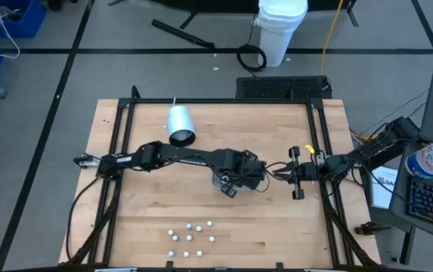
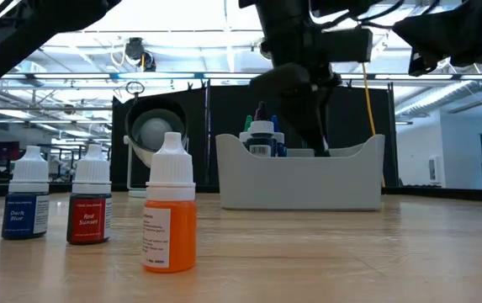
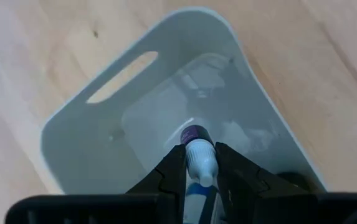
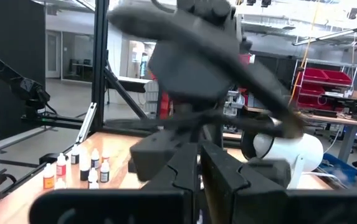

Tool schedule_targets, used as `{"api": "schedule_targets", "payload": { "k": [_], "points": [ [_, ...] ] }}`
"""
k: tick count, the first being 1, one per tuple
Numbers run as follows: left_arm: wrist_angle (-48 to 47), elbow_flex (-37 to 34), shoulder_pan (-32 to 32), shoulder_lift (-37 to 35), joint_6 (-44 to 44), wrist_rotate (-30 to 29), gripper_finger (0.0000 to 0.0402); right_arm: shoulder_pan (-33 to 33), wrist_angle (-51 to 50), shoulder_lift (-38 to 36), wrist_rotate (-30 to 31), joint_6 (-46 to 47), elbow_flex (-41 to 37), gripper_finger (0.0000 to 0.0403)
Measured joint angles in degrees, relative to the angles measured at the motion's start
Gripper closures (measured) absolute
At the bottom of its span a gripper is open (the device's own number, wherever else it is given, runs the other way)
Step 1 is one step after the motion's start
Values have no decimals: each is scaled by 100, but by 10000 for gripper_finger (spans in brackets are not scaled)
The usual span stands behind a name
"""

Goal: Pick & Place food coloring
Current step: Put the small violet food coloring bottle into the white bin

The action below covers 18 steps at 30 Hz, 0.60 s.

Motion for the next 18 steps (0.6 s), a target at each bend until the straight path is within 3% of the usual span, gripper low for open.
{"api": "schedule_targets", "payload": {
  "k": [9, 18],
  "points": [
    [-51, 0, -86, 5, 1144, 4, 328, -2, -3, 2, -8, 45, 0, 387],
    [-24, 0, -19, 3, 815, 305, 328, -2, 2, 2, -8, 18, 0, 387]
  ]
}}
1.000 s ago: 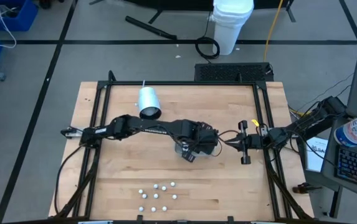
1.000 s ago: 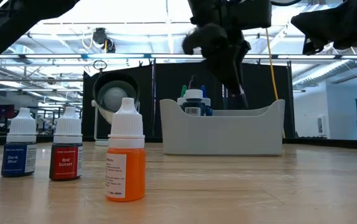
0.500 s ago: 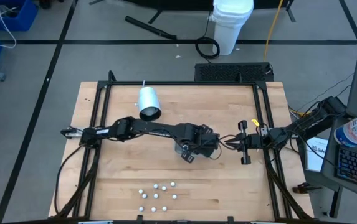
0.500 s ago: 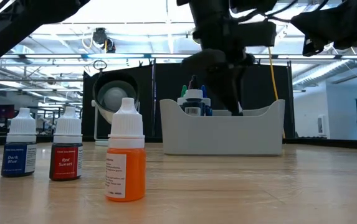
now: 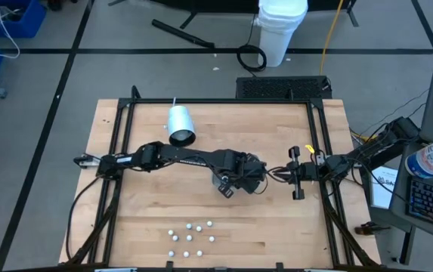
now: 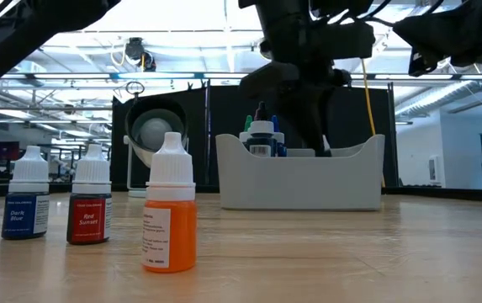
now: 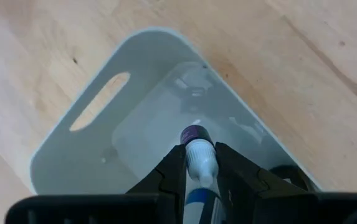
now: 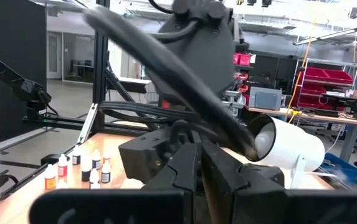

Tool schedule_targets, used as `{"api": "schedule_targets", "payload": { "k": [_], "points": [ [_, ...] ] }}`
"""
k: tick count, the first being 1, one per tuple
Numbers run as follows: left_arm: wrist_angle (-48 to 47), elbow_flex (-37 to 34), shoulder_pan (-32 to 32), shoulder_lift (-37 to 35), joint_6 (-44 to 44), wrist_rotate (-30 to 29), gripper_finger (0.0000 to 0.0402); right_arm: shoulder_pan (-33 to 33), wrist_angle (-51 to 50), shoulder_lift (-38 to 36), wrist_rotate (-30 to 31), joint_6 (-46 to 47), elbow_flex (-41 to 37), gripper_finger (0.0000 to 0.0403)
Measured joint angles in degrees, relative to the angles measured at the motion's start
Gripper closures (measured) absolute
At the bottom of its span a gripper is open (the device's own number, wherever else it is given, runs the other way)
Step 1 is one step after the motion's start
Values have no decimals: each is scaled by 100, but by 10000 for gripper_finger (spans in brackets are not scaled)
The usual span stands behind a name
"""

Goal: Pick & Place food coloring
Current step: Put the small violet food coloring bottle into the white bin

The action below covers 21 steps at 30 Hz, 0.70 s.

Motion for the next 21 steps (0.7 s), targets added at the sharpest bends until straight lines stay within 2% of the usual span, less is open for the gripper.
{"api": "schedule_targets", "payload": {
  "k": [21],
  "points": [
    [-306, 2, 82, 192, -449, 66, 328, 0, 119, -2, 7, -47, -2, 387]
  ]
}}
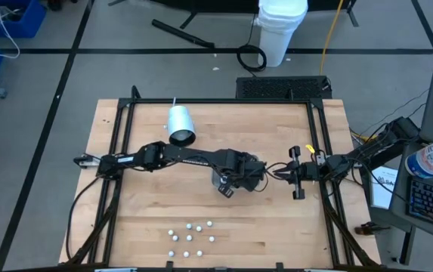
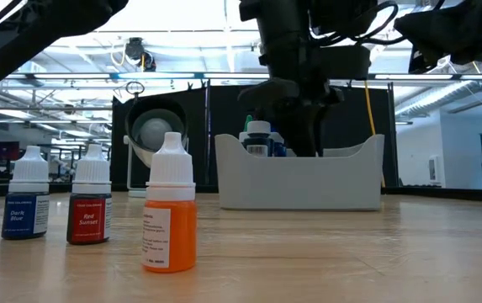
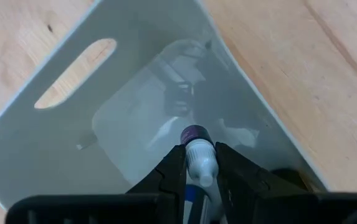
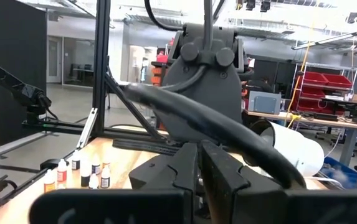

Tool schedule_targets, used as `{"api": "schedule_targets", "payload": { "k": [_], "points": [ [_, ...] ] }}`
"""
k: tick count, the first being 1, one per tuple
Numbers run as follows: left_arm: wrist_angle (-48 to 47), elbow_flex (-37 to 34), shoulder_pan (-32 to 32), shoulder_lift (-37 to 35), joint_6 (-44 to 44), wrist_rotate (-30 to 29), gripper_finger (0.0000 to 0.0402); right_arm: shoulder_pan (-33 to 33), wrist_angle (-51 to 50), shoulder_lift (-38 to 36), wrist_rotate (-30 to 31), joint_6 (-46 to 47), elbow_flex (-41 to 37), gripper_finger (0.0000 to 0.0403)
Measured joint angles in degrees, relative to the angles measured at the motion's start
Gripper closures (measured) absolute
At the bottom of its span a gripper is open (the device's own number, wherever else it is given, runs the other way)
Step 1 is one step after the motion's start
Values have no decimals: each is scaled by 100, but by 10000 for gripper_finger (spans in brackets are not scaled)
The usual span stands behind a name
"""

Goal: Pick & Place food coloring
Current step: Put the small violet food coloring bottle into the white bin, then put the right small red food coloring bottle into the white bin

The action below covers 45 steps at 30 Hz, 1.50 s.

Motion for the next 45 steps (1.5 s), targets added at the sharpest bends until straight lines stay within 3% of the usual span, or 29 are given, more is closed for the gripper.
{"api": "schedule_targets", "payload": {
  "k": [8, 18, 24, 29, 36, 41, 45],
  "points": [
    [-14, 0, 0, 0, -170, -43, 327, 0, 5, 2, 2, -18, 0, 387],
    [-72, 0, 2, 0, -498, -75, 281, 0, 6, 2, 4, -80, 0, 387],
    [-52, -2, 4, 0, -503, -80, 284, 0, 3, 2, 4, -79, 0, 387],
    [18, 39, -148, -105, -318, -477, 286, 1, 8, 0, 4, -82, 0, 387],
    [-58, 59, -693, -1225, -564, -790, 286, 0, 8, 0, 4, -123, 1, 387],
    [-1147, 59, -1295, -2284, -1440, -220, 296, 0, -26, 0, -2, -95, 0, 387],
    [-1711, -508, -1840, -3104, -2516, -381, 338, 0, -29, 0, -9, -31, 0, 387]
  ]
}}
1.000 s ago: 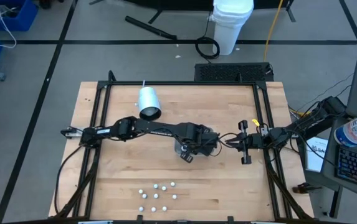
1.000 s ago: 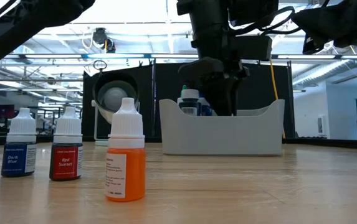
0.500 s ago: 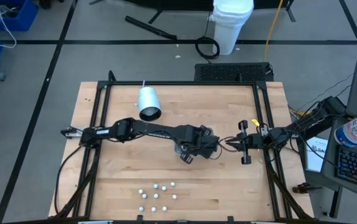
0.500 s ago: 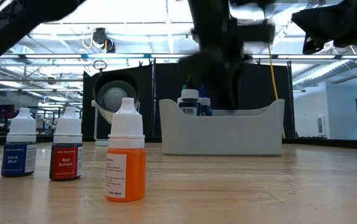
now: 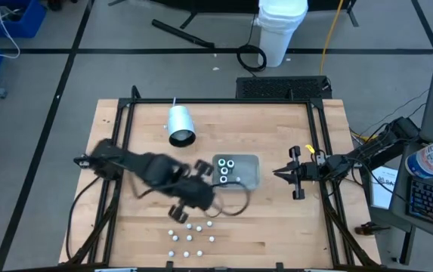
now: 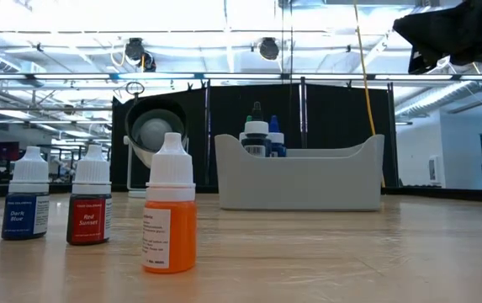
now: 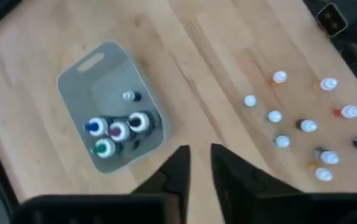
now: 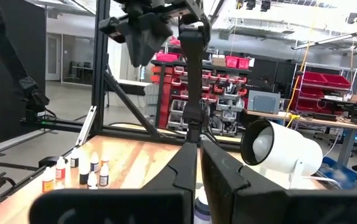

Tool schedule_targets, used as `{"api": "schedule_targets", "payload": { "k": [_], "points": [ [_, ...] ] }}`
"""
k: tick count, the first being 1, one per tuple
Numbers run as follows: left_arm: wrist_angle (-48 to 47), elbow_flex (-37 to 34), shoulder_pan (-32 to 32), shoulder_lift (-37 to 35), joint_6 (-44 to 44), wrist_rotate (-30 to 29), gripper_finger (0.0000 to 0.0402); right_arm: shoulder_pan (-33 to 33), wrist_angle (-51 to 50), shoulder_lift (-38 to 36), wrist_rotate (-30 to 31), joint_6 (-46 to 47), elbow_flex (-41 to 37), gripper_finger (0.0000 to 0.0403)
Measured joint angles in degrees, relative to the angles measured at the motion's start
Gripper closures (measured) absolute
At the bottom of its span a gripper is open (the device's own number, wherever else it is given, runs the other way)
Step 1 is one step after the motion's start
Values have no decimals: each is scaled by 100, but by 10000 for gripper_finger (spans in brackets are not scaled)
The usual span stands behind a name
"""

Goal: Pick & Place food coloring
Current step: Put the right small red food coloring bottle into the white bin

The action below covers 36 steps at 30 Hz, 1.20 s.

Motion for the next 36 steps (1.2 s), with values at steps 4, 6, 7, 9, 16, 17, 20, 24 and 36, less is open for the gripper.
{"api": "schedule_targets", "payload": {
  "k": [4, 6, 7, 9, 16, 17, 20, 24, 36],
  "points": [
    [1427, -1808, -688, -952, -27, -54, 393, 2, 41, 0, -36, 41, 0, 387],
    [2546, -2949, -931, -1493, 13, 67, 392, 2, 37, 2, -168, 116, 0, 387],
    [3130, -3569, -1001, -1765, 15, 65, 391, 2, 39, 1, -234, 165, 1, 387],
    [4330, -4773, -1022, -2284, 11, 15, 393, 2, 37, 0, -304, 262, 2, 387],
    [9234, -8655, -748, -3930, -393, -185, 396, 2, 24, 2, -491, 355, 1, 387],
    [9919, -9100, -759, -4027, -345, -183, 397, 2, 2, 4, -566, 349, 1, 387],
    [11628, -10174, -758, -4124, -24, -575, 397, 2, 0, 3, -605, 185, 0, 387],
    [13167, -11178, -572, -4112, 115, -1118, 393, 2, 12, 4, -601, 11, 0, 387],
    [13699, -11899, -407, -4118, 319, -1261, 398, 2, 154, 7, -605, -48, 0, 387]
  ]
}}
